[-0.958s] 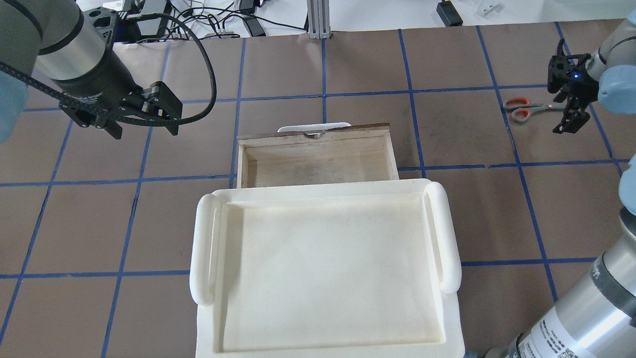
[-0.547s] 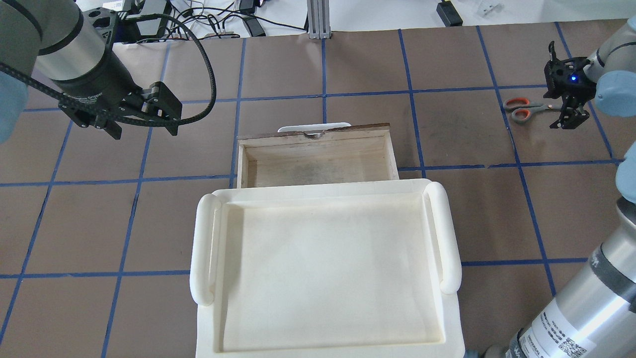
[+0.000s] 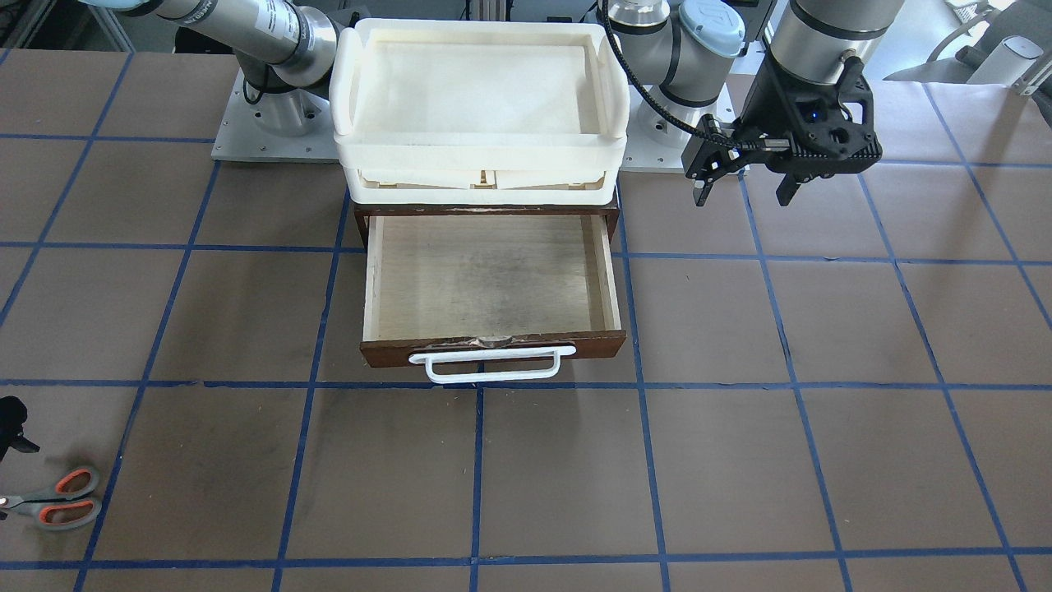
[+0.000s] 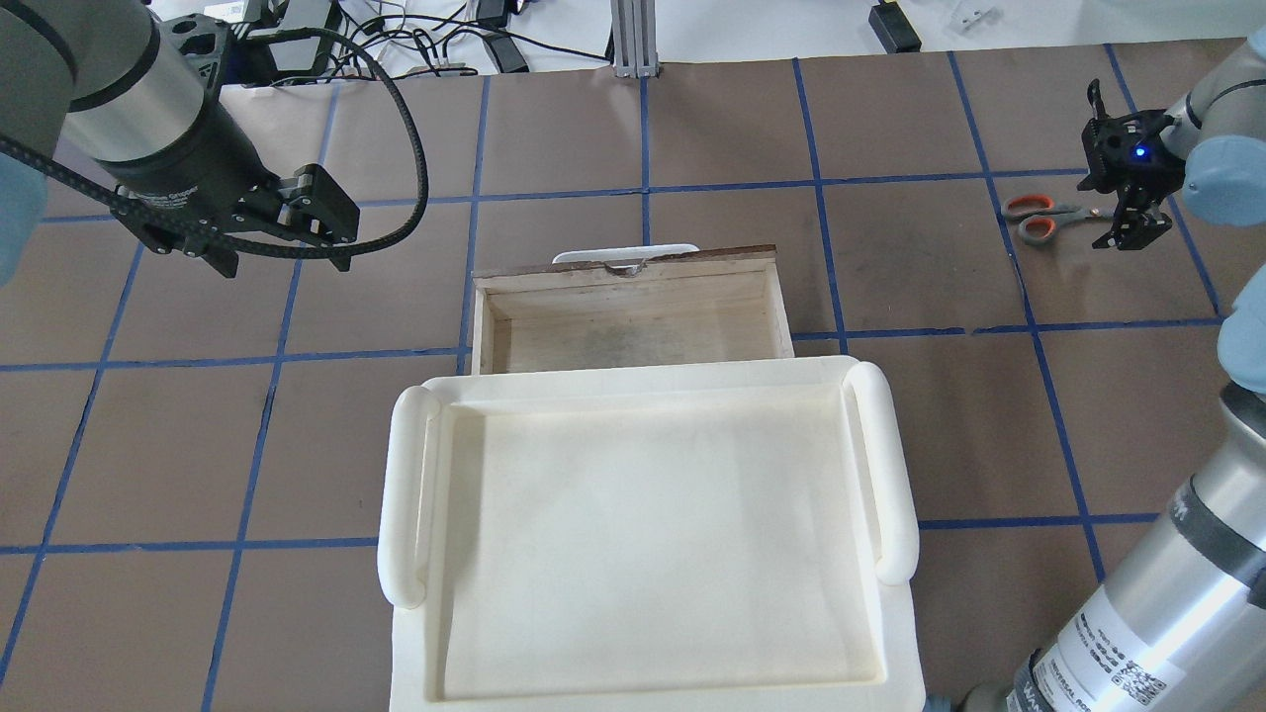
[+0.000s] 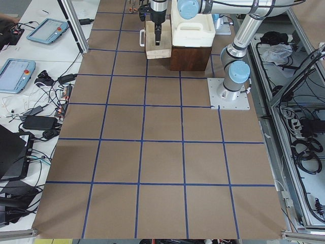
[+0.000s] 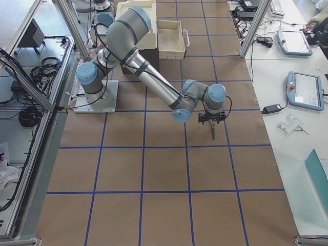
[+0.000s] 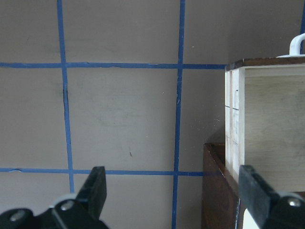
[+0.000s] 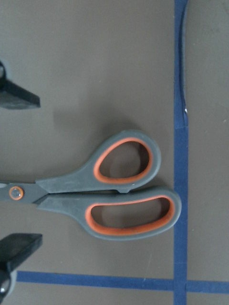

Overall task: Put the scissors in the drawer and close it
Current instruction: 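Lower the right gripper and close it on the scissors' blade end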

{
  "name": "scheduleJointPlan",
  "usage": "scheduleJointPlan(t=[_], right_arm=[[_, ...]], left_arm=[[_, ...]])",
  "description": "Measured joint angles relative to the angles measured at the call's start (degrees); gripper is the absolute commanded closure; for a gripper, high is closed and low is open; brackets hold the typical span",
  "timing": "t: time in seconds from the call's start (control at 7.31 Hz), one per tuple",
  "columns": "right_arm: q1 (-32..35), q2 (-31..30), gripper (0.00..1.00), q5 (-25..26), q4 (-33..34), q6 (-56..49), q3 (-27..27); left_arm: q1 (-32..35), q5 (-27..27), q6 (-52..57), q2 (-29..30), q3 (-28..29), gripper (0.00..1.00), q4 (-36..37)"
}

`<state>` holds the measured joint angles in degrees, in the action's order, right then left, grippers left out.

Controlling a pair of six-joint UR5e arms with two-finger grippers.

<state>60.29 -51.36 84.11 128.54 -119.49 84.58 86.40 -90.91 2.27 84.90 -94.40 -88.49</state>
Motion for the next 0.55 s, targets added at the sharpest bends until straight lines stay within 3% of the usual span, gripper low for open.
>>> scheduleJointPlan(t=[0.55], right_arm=[[0.0,1.5,0.17,-0.5,0.0,1.7,-0.2]], left_arm=[[0.0,-0.1,-0.1,-0.4,-1.1,0.00,0.1]])
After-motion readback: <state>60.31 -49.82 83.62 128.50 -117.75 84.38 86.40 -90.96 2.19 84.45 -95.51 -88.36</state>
